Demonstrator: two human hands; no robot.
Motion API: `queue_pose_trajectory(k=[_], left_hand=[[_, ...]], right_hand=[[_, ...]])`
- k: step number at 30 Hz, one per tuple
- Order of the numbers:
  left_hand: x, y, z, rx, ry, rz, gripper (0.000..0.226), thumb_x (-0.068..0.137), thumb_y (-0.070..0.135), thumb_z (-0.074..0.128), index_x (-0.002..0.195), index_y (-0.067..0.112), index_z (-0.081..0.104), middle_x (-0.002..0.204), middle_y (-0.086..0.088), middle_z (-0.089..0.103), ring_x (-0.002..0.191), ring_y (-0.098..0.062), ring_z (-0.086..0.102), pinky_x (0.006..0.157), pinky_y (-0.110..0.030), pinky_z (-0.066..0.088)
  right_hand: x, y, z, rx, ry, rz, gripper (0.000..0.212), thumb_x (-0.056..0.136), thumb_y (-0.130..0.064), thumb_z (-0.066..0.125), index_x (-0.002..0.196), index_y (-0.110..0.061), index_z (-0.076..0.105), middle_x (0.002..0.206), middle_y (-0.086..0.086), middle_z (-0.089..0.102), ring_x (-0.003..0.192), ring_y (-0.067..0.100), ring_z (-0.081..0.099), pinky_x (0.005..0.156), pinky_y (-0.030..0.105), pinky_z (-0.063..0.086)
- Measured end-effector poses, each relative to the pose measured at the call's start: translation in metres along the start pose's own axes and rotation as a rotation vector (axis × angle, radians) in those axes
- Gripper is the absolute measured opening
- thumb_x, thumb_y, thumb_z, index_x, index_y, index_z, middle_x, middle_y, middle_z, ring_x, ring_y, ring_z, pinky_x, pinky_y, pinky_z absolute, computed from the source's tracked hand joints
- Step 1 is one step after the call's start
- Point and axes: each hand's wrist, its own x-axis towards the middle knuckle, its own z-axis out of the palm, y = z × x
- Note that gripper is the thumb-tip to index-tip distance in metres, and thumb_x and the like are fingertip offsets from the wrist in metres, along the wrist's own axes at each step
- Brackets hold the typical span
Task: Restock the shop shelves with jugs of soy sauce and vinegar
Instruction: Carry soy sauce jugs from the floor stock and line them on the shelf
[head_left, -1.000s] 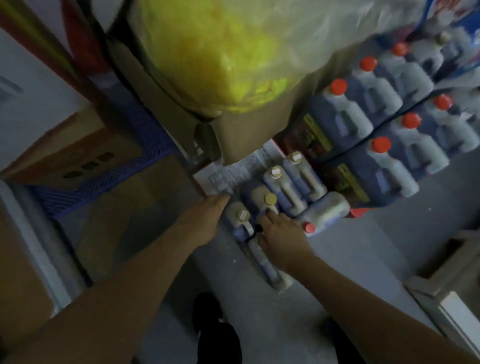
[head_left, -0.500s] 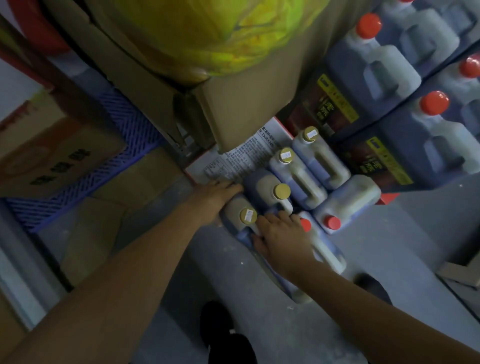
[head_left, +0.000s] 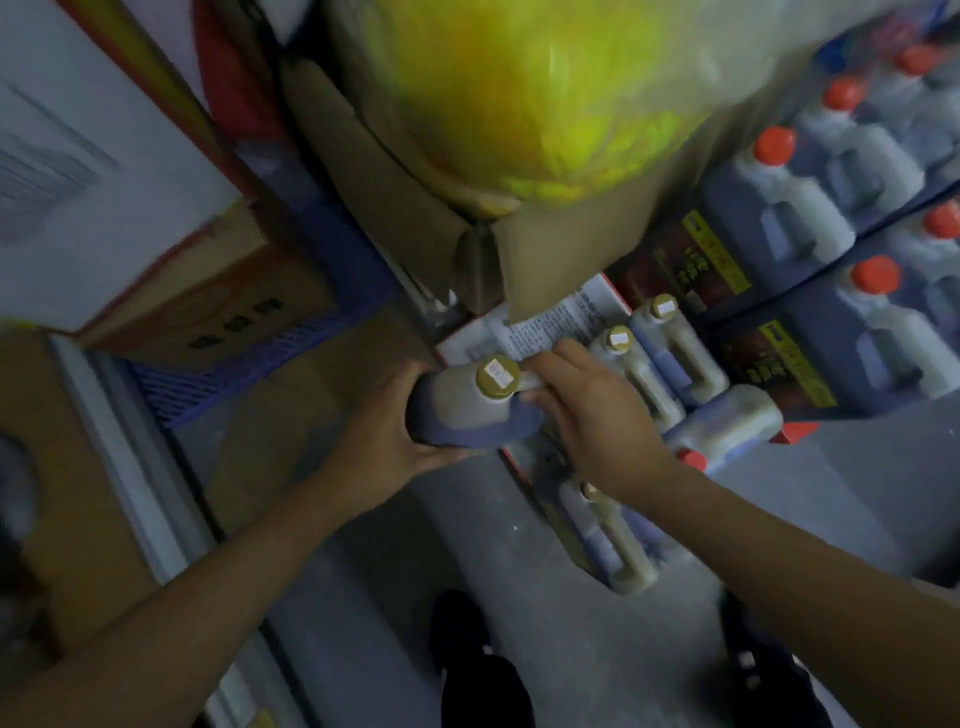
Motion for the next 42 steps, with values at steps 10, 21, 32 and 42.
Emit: queue_pose_trajectory(k=[10,21,32,42], left_hand=[[-0.126,0.367,-0.227,-0.266,0.502,0.206,0.068,0.061,0.033,0.093,0.116,0.038,0.053,0.110,0.033,0.063,0.103,0.003,0.066,0.079,-0.024,0.060],[-0.456,0.720,-0.309,-0.156,1.142,0.448,0.075,0.075,0.029,0.091,0.139,0.035,0.053,0.131,0.007,0.068,0.116,-0.012,0.068,0.082,-0.022,0.058],[-0.797,0.836,-0.192,0.102,1.695,0.257,0.079,0.085,0.012,0.076,0.150,0.044,0.044,0.140,0.007,0.063,0.118,-0.014,0.069,0.086,-0.033,0.062],[-1.002,0.804,-0.028,0.086,2.081,-0.072,0.071,0.085,0.013,0.080,0.137,0.053,0.054,0.131,0.011,0.067,0.114,-0.016,0.070,0.085,-0.038,0.062]], right_hand=[[0.073,-0.248,-0.313,0.302,0.027,-0.428,0.106,0.088,-0.051,0.074,0.162,-0.039,-0.001,0.156,-0.040,0.022,0.148,-0.005,0.030,0.112,0.017,0.037],[-0.029,-0.590,-0.593,0.584,-0.136,-1.136,0.129,0.074,-0.034,0.092,0.162,-0.046,-0.002,0.155,-0.017,0.036,0.134,0.018,0.052,0.106,0.045,0.052],[-0.279,-0.820,-0.598,0.814,-0.801,-1.579,0.114,0.074,-0.030,0.088,0.157,-0.057,0.015,0.147,-0.011,0.050,0.123,0.007,0.065,0.098,0.037,0.059],[-0.527,-0.883,-0.481,1.038,-1.430,-1.561,0.099,0.074,-0.006,0.082,0.147,-0.058,0.040,0.133,-0.025,0.061,0.121,0.012,0.066,0.086,0.034,0.062]])
